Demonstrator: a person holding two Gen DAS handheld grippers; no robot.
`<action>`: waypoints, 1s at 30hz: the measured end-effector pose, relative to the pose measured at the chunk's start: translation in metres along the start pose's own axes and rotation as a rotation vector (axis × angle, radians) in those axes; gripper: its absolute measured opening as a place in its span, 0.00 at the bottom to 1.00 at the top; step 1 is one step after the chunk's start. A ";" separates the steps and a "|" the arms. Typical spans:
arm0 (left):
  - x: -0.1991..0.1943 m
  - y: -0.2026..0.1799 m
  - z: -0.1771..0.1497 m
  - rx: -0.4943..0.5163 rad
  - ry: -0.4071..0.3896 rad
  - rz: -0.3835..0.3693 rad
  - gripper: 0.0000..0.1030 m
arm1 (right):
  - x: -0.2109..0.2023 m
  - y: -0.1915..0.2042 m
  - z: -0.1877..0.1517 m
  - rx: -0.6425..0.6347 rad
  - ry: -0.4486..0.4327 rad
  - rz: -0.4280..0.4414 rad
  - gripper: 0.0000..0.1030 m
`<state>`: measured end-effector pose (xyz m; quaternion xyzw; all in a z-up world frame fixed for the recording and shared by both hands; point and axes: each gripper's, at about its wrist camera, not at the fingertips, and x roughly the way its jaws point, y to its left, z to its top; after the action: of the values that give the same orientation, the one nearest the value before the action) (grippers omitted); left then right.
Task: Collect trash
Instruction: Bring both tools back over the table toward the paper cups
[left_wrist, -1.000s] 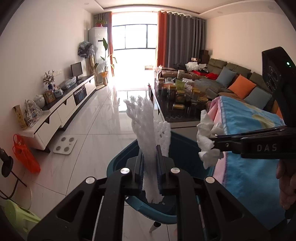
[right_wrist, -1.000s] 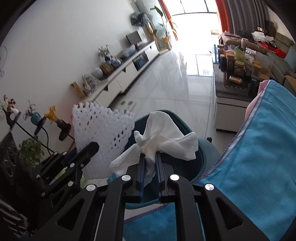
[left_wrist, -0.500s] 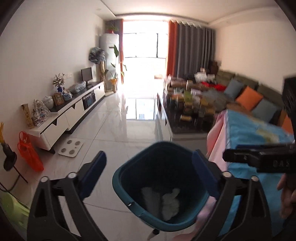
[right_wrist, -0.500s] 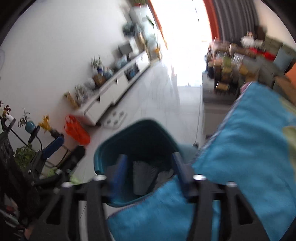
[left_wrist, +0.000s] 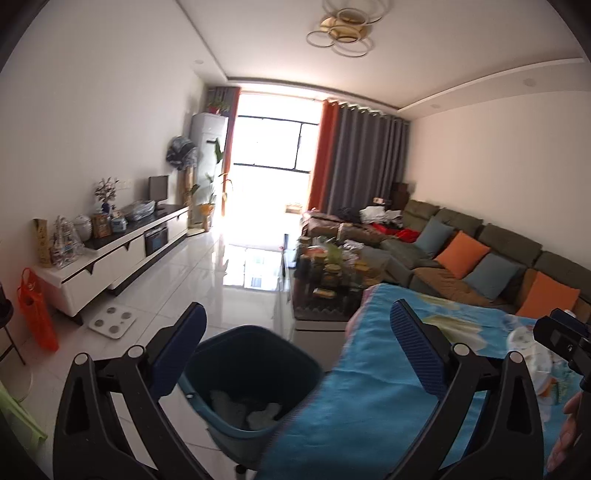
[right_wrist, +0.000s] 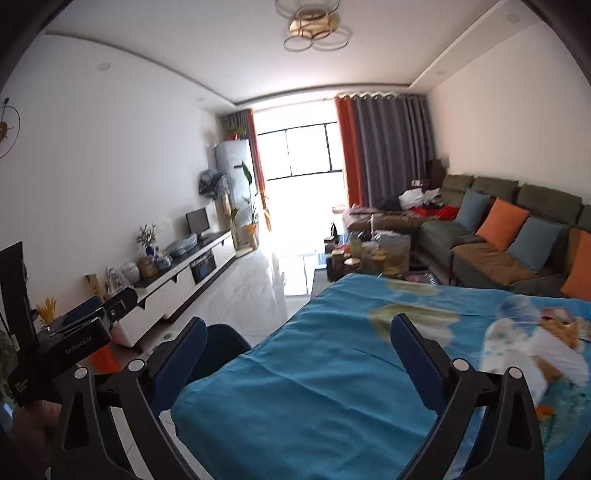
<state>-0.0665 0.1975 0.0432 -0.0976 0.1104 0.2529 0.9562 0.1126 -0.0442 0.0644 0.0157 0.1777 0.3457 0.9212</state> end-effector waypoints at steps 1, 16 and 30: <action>-0.009 -0.011 0.000 0.003 -0.025 -0.016 0.95 | -0.009 -0.005 -0.002 0.000 -0.014 -0.027 0.93; -0.092 -0.184 -0.047 0.213 -0.094 -0.381 0.95 | -0.144 -0.089 -0.054 0.090 -0.160 -0.431 0.93; -0.111 -0.239 -0.086 0.295 -0.024 -0.563 0.95 | -0.171 -0.120 -0.105 0.184 -0.070 -0.606 0.93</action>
<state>-0.0541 -0.0782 0.0215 0.0182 0.1033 -0.0392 0.9937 0.0337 -0.2554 0.0021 0.0574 0.1729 0.0374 0.9826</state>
